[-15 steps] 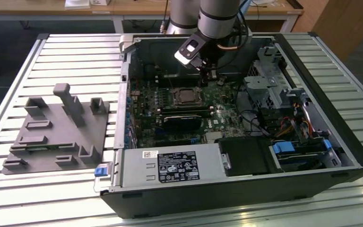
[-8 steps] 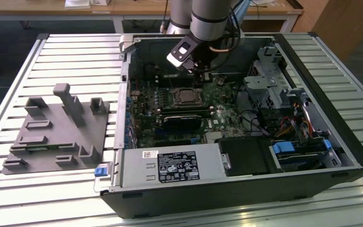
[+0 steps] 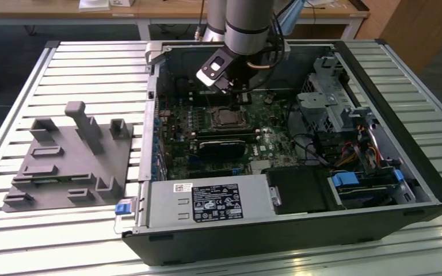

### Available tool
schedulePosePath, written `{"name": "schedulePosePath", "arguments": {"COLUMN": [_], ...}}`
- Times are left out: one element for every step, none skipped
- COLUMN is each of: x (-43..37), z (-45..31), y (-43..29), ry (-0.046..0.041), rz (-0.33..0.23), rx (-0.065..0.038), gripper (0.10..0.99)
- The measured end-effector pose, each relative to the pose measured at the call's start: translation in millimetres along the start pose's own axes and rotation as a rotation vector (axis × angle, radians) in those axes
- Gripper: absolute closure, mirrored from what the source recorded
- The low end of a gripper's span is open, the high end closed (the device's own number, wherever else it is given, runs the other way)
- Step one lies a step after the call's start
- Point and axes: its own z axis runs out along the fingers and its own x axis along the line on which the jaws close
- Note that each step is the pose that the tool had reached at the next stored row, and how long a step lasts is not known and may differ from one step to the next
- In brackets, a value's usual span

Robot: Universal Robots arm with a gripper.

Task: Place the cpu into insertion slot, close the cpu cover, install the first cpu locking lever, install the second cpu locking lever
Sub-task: 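Close the cpu cover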

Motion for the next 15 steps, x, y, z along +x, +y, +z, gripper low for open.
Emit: {"name": "schedulePosePath", "arguments": {"x": [0.2,0.4,0.5,0.6,0.7,0.7,0.7,0.8,0.9,1.1,1.4,1.5,1.7,1.7,1.8], "z": [0.5,1.1,1.9,2.8,4.0,5.2,6.3,7.1,7.7,8.3,8.9,9.2,10.1,10.7,12.2], "y": [-3.1,-5.9,-8.0,-9.9,-11.5,-12.8,-14.2,-15.8,-17.4,-21.1,-25.0,-26.7,-30.1,-31.2,-32.8], "ry": [0.0000,0.0001,0.0001,0.0002,0.0001,0.0001,0.0001,0.0001,0.0000,-0.0001,0.0001,0.0001,0.0000,0.0002,0.0002], "rz": [0.000,0.000,0.000,0.000,0.000,0.000,0.000,0.000,0.000,0.000,0.000,0.000,0.000,0.000,0.000], "rx": [0.000,0.000,0.000,0.000,0.000,0.000,0.000,0.000,0.000,0.000,0.000,0.000,0.000,0.000,0.000], "gripper": [0.980,0.980,0.980,0.980,0.980,0.980,0.980,0.980,0.980,0.980,0.980,0.980,0.980,0.980,0.980]}}
